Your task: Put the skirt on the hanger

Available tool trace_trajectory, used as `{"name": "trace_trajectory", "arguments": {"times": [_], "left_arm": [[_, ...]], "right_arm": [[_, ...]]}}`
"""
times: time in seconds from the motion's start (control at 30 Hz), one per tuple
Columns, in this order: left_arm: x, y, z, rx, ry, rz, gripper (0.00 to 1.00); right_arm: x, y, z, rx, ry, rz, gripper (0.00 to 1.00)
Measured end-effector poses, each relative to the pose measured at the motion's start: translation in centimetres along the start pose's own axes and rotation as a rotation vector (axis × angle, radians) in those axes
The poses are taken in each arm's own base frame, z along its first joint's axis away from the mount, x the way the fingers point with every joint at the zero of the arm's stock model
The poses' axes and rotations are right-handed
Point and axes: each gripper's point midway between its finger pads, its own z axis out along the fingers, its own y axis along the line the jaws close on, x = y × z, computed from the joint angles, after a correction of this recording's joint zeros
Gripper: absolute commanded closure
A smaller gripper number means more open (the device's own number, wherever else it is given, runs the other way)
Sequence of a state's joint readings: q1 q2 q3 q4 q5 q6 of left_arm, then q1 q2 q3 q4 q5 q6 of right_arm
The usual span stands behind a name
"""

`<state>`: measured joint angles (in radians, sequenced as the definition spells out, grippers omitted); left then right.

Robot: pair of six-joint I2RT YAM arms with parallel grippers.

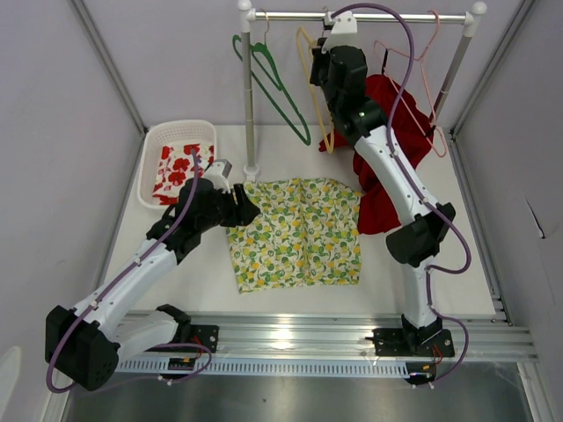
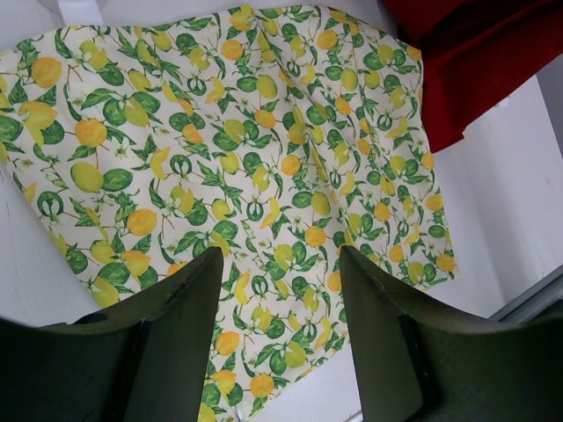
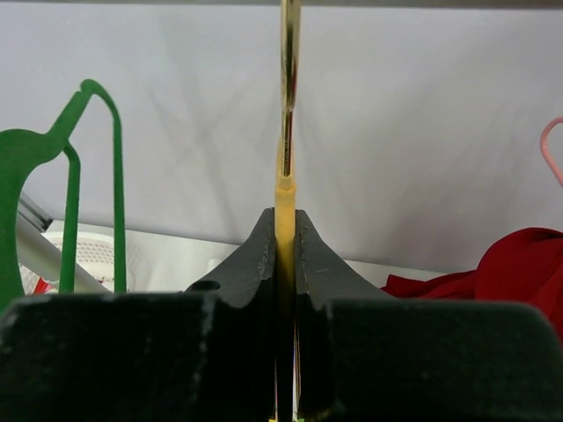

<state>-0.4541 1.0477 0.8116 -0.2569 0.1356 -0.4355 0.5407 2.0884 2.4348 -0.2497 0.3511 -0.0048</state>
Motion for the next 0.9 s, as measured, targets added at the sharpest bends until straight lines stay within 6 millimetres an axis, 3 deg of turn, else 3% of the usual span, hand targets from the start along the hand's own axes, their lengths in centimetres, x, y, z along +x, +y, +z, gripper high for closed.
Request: {"name": "trace_trajectory", "arguments": {"times": [0.3,0.57,0.77,0.9], "left_arm": [[0.0,0.0,0.0,0.0,0.0,0.0,0.39],[0.0,0.0,0.0,0.0,0.0,0.0,0.38],[0.0,0.0,0.0,-0.001,0.0,-0.001,0.38],[-0.1,0.0,0.0,-0.001,-0.002,0.0,0.35]], "right_arm": [[-1.5,-0.3,-0.8,-0.006,-0.038,-0.007,1.0],[-4.4,-1.3,-3.6,-0.009,-0.084,0.004,1.0],[-3.9,-2.6,-6.6,-0.008,-0.057,0.005,1.0],[-2.4,-3.8,-9.8,-0.015,-0.014,0.025,1.0]]}}
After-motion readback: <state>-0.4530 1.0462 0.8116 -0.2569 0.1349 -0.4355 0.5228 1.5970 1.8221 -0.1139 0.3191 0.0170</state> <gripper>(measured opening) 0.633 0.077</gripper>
